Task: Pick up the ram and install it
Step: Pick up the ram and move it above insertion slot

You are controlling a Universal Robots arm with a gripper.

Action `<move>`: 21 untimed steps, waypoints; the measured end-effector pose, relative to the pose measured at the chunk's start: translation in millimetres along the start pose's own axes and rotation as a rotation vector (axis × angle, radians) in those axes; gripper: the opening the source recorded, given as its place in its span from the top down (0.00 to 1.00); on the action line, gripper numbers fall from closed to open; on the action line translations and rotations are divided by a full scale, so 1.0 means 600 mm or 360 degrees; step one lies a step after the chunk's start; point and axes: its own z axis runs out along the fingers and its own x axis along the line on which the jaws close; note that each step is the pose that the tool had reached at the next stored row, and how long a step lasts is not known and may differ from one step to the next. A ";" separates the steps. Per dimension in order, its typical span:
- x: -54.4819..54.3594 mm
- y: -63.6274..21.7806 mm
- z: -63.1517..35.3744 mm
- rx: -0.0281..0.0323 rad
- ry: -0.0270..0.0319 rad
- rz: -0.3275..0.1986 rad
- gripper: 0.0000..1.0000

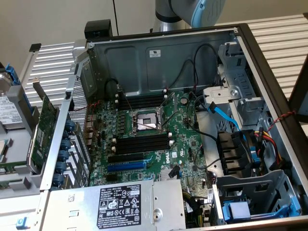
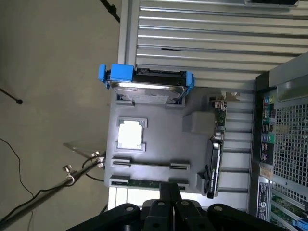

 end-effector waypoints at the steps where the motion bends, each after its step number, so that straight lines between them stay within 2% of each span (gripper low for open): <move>1: 0.000 0.000 0.000 -0.00003 0.00015 -0.0027 0.90; 21: 0.000 0.000 0.001 -0.00064 0.00370 -0.0604 0.90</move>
